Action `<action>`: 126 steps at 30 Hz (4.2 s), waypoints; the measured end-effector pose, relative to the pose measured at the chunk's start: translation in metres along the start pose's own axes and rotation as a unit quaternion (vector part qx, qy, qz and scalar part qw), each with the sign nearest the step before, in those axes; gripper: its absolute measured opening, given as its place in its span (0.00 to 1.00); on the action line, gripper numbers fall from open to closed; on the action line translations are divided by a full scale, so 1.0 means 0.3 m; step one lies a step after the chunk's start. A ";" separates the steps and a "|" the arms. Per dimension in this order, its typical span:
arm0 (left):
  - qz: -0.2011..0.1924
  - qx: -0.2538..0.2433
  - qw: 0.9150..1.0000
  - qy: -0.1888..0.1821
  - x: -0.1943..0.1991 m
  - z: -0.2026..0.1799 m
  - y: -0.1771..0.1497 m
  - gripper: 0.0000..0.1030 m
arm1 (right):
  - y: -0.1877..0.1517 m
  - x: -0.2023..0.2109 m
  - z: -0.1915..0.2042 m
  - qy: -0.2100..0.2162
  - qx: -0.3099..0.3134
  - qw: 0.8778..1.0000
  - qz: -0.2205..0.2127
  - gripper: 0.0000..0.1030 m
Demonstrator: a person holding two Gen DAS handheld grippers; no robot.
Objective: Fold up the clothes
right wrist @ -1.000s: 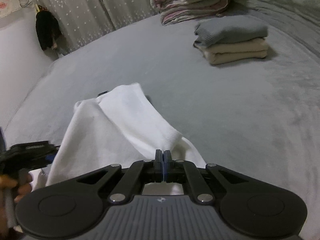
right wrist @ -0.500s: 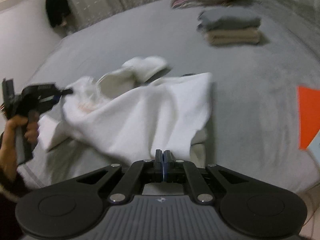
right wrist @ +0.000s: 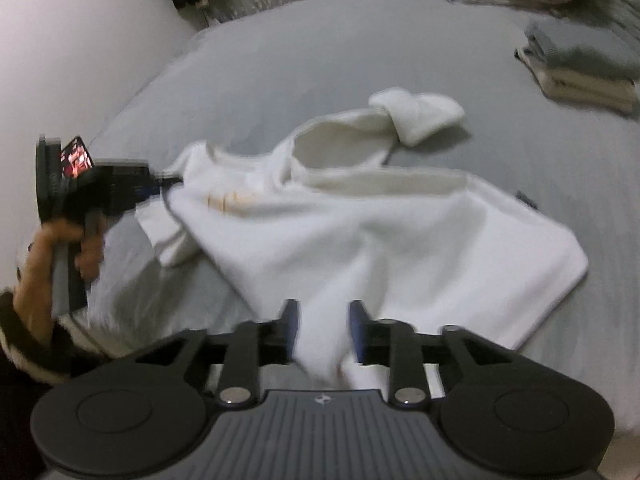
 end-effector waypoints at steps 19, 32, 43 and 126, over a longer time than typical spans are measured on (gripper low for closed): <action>0.048 0.045 0.997 -0.044 -0.083 0.179 -0.054 0.13 | 0.461 -0.501 0.029 -0.029 0.074 0.997 -0.002 0.35; 0.053 0.038 0.997 -0.032 -0.125 0.180 -0.048 0.14 | 0.389 -0.704 0.047 -0.044 0.188 0.979 0.063 0.43; -0.025 -0.022 0.997 0.073 -0.139 0.015 -0.025 0.13 | 0.388 -0.685 0.027 -0.061 0.190 0.980 -0.004 0.09; -0.222 -0.268 0.902 0.254 -0.737 -0.683 0.563 0.13 | 0.930 -0.857 -0.216 -0.329 0.257 0.888 -0.194 0.14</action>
Point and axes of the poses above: each gripper's, at about its wrist camera, not at the fingertips, and x roughly against the way its jaws point, z to its left, y to its top, the point moved 1 cm from there along -x, roughly the way its jaws point, and after that the axes turned 9 degrees about y, right-handed, at the moved point
